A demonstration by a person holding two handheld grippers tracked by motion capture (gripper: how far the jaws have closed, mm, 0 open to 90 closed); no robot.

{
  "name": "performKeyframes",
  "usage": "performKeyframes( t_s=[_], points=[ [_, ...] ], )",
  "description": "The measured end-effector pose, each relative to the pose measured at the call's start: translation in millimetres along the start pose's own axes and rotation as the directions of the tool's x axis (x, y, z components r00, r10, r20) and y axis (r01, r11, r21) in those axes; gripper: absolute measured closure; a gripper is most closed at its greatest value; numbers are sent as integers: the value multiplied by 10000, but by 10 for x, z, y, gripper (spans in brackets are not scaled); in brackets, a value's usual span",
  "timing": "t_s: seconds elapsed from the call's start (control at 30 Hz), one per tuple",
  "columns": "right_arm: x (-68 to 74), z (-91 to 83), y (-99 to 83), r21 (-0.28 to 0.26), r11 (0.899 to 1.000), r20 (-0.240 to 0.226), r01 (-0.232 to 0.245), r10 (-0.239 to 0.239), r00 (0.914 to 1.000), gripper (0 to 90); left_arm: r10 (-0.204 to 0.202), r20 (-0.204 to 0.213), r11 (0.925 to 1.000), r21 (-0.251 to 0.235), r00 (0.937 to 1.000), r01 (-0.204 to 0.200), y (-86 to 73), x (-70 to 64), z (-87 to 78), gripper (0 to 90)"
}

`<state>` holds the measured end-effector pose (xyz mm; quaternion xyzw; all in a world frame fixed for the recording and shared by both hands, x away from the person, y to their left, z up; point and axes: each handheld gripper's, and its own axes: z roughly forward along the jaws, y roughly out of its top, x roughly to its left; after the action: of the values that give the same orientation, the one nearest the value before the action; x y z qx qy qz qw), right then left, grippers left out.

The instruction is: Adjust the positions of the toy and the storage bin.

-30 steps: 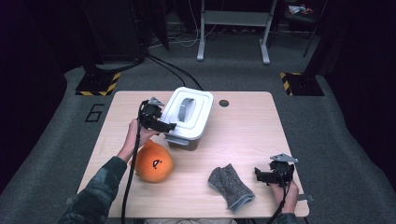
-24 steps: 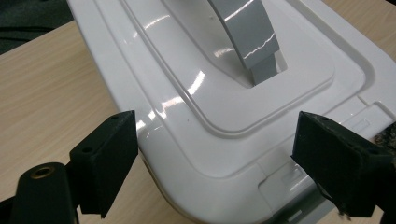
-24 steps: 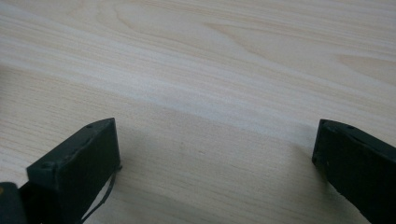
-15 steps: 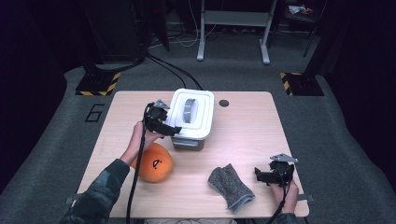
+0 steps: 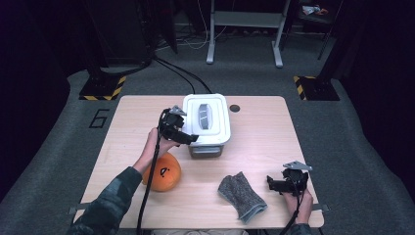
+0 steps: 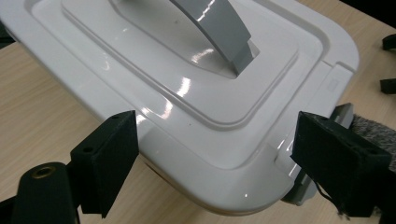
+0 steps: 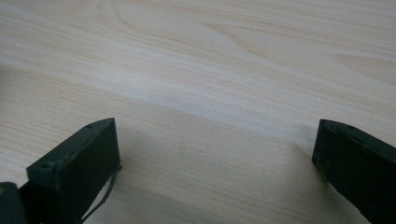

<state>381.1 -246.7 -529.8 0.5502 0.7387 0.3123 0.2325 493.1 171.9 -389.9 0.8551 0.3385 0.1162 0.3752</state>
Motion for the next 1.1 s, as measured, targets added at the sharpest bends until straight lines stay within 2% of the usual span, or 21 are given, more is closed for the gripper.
performKeyframes(
  t_s=[0.17, 0.47, 0.7, 0.73, 0.77, 0.97, 1.0, 1.03, 1.1],
  points=[
    [0, 1, 0, -12, 10000, -4, 1, -1, 10000, 0, 122, 61, 9999, 67, 9999, -122, 42, -68, 52, 143],
    [0, 1, 0, -12, 10000, -6, -2, 2, 10000, 0, -24, 352, 10000, 46, 9994, 22, 95, -120, 154, 141],
    [0, 0, 0, -6, 10000, -5, -4, 4, 10000, 0, 189, 420, 9998, 94, 9989, -193, 180, -117, 239, 144],
    [-1, 1, 0, -6, 10000, -6, 0, 0, 10000, 0, -4, 509, 10000, 26, 9987, 3, 190, -103, 243, 144],
    [-1, 0, 0, -3, 10000, -6, 0, 0, 10000, 0, -4, 509, 10000, 26, 9987, 3, 190, -103, 243, 145],
    [-1, 1, 0, -3, 10000, -9, -7, 7, 10000, 0, -117, 398, 9990, -417, 9991, 133, 152, -58, 84, 120],
    [-1, 1, 0, -2, 10000, -9, -6, 6, 10000, 0, -36, 132, 9982, -603, 9999, 43, 126, -28, -17, 108],
    [-1, 1, 0, -2, 10000, -9, -6, 6, 10000, 0, -36, 132, 9982, -603, 9999, 43, 126, -28, -17, 99],
    [0, 0, 0, -4, 10000, -7, -1, 1, 10000, 0, -102, -163, 9967, -801, 9998, 88, 82, 28, -130, 93]
  ],
)
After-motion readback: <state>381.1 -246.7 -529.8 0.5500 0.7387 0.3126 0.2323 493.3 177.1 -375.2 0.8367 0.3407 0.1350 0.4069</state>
